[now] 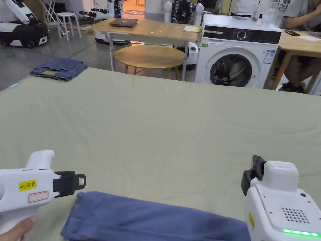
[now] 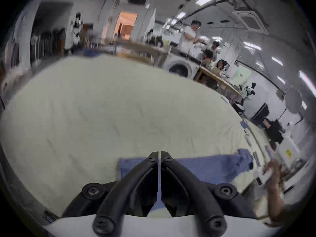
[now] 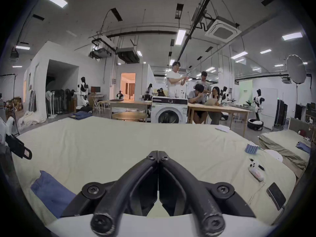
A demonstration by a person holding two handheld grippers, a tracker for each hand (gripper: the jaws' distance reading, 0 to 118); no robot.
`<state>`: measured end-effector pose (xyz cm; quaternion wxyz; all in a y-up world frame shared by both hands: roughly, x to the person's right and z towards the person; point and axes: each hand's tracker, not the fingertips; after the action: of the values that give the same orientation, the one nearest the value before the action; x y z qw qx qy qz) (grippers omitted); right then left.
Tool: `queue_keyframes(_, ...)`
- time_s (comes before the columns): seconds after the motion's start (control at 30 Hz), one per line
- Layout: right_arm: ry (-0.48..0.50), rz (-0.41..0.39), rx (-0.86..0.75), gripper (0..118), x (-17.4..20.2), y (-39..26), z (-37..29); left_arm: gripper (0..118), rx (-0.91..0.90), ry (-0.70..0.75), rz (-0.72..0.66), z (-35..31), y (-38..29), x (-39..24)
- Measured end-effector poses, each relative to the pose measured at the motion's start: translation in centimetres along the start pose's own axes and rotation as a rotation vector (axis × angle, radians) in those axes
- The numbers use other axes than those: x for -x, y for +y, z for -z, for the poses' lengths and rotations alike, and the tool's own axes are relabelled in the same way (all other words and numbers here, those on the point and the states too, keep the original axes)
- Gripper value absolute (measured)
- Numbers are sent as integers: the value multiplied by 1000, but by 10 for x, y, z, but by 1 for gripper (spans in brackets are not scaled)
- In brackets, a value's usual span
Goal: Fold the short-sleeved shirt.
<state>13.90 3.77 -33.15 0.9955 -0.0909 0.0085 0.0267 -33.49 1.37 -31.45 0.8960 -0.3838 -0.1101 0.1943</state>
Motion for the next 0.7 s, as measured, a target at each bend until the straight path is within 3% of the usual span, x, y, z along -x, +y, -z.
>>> queue_keyframes(0.1, 10, 0, 29, 0, 0, -6, 1, 3, 85, -54, -78, 4, -4, 30)
queue_keyframes(0.13, 13, -1, 40, 0, 0, -7, 3, 12, 109, -89, -115, 6, -6, 42)
queue_keyframes(0.2, 18, 6, 56, 0, 0, -10, 3, 49, 140, -128, -195, 11, -10, 59)
queue_keyframes(0.23, 20, 9, 63, 0, -1, -12, 4, 59, 167, -154, -235, 15, -12, 66)
queue_keyframes(0.47, 20, 4, 94, 0, -1, -15, 5, 61, 354, -257, -339, 53, -37, 94)
queue_keyframes(0.63, 21, -5, 108, 0, -2, -19, 5, 61, 313, -512, -556, 74, -50, 102)
queue_keyframes(0.7, 20, 1, 117, 0, -2, -21, 6, 61, 311, -589, -569, 86, -58, 98)
